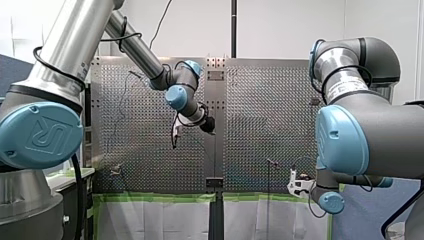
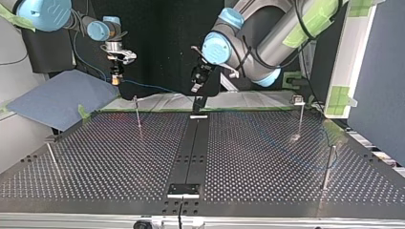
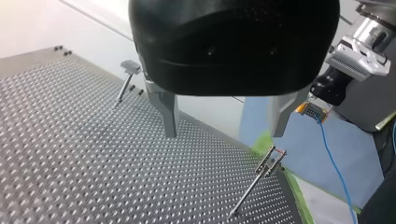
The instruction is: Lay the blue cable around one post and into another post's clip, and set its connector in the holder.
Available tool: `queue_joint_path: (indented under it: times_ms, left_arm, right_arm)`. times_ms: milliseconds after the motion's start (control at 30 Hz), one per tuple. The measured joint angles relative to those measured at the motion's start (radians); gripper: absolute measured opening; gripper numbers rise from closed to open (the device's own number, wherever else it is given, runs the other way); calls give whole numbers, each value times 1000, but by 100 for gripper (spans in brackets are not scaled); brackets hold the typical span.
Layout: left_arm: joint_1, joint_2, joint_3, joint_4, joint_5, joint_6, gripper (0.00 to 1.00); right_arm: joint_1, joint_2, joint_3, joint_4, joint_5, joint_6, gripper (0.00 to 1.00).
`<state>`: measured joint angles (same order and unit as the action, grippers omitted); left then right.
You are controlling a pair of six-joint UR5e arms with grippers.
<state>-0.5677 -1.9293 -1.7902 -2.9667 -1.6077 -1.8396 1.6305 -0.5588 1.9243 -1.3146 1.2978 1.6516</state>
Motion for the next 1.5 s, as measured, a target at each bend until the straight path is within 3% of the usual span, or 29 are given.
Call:
queue_joint_path:
  times_ms: [67,200,433,833,1133,1500]
  left_arm:
    - [-16,-16,4,16,-9,11,93]
    - [-51,-51,6,51,-27,30,93]
    - [-108,-108,6,108,-52,48,93]
    - [-204,-207,29,207,-109,74,93]
    - [-210,-283,59,283,-134,82,93]
    - [-172,-375,72,375,-140,101,93]
  right_arm:
    - [0,0,1,12,-4,-13,0]
    - [-4,-3,4,20,-8,-22,0]
    - [-6,-29,30,1,-21,-24,0]
    - [-2,-33,34,-2,-29,-24,0]
    - [0,-33,34,-3,-29,-23,0]
    - [3,-33,32,-5,-29,-14,0]
